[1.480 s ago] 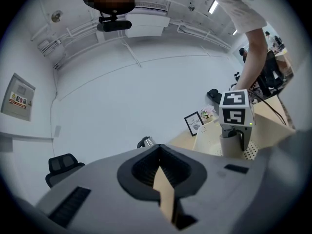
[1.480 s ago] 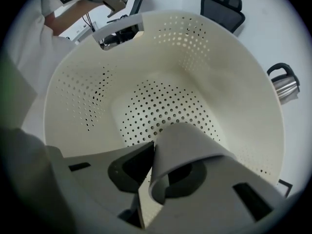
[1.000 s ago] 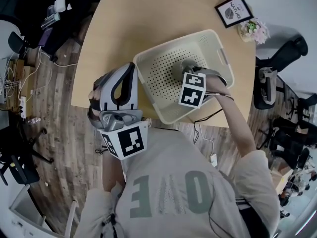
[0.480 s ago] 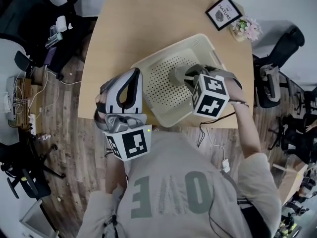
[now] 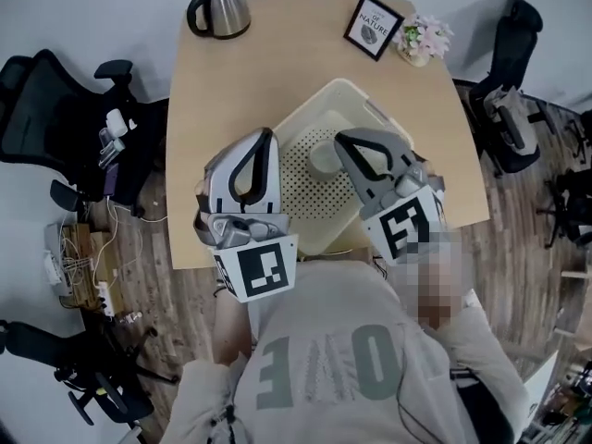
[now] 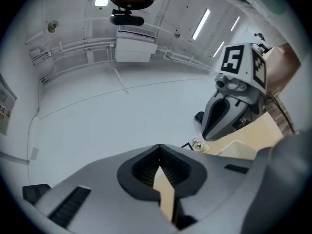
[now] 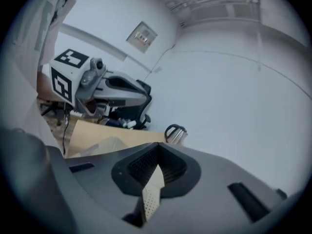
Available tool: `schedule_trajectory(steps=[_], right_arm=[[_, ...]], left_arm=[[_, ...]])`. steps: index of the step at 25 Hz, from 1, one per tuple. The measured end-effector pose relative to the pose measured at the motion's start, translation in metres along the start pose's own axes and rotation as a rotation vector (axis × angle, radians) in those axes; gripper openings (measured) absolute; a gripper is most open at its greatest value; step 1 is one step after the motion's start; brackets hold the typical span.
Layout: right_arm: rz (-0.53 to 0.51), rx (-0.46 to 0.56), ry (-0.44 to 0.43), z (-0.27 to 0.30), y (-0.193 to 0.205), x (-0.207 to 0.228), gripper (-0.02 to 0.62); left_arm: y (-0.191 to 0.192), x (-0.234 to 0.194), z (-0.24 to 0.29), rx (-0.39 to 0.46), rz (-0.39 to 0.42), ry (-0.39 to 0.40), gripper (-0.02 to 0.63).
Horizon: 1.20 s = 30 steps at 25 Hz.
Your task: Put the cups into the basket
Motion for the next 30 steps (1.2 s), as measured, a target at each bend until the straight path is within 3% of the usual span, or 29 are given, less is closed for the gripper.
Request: schedule_trajectory(steps=[5,11,18,30], right_arm=[[0.16,0.133,0.186,-0.034,0.007,-0.008,-0.002],[0.248,0.176,0.299,-0.052,0.022,0.005,-0.002],[0.255,0.144,0.331,-0.059,0.033,0.004,-0.002],[0.249,0.154,0.31,-0.058,0.039,0.005,-0.002]], left_arm=[[-0.022,0.015,0.01,0.006,-0.019,0.065,0.008],[-0.035,0.04,0.016,0.056,-0.01,0.14,0.008],[-0.041,0.048,0.014,0.026,0.03,0.178,0.009],[-0.043,0.056,0.014,0.017,0.042,0.189,0.009]])
Point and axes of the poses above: the fingertips, and each gripper's own axes: z forward along the fingers, x to its right, y out of its underside, the point moved 6 cm from there along -z, backward along the fingers, and after that the axes turned 4 degrees about -x, right-handed, at the moved point
